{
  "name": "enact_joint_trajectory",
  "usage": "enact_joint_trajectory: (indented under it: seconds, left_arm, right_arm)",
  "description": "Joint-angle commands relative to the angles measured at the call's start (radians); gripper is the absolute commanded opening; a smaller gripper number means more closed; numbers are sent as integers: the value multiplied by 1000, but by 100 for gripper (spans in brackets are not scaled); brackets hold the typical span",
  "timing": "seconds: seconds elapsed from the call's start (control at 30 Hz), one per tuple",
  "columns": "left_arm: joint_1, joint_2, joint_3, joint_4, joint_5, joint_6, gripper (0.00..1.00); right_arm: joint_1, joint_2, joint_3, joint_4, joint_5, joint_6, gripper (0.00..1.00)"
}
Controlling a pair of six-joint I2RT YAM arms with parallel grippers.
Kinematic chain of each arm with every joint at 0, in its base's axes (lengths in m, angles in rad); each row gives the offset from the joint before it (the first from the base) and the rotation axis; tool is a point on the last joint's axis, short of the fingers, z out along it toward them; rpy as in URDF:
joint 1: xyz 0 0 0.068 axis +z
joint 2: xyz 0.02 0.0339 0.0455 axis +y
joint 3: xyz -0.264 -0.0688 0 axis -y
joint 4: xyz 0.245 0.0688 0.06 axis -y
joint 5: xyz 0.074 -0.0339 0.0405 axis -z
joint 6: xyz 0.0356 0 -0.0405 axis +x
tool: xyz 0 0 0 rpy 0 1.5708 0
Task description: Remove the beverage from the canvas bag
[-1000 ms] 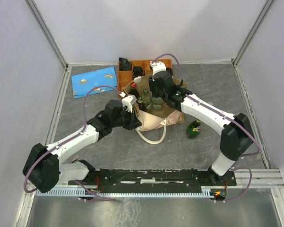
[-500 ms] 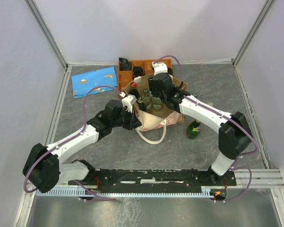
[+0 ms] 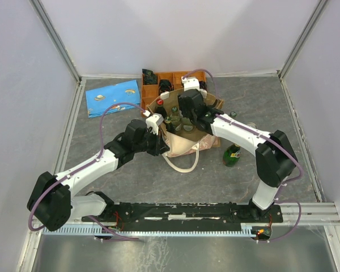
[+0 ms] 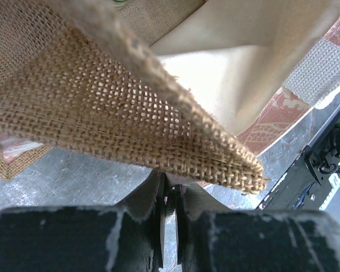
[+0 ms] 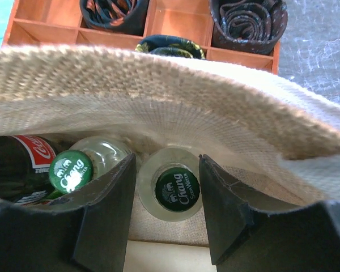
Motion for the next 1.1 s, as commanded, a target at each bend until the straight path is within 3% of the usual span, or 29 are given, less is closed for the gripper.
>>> enact_joint_trajectory:
  seconds: [0.0, 0.27, 0.43, 0.57, 1.07]
  left_arm:
    - [-3, 3, -26, -79, -7, -22, 3]
    - [-3, 10, -21, -80, -7, -18, 3]
    - [-3, 9, -24, -80, -7, -18, 3]
    - [-3, 5, -29, -80, -7, -19, 3]
    - [-3, 2, -35, -81, -14, -16, 3]
  right_arm:
    - [5, 14, -12, 26, 16, 20, 56]
    - [5, 38, -33, 33, 45, 33, 55]
    - [3, 56, -26, 43, 70, 21, 36]
    - [2, 63, -21, 61, 71, 9, 0]
    - [6, -132, 44, 103, 36, -133, 0]
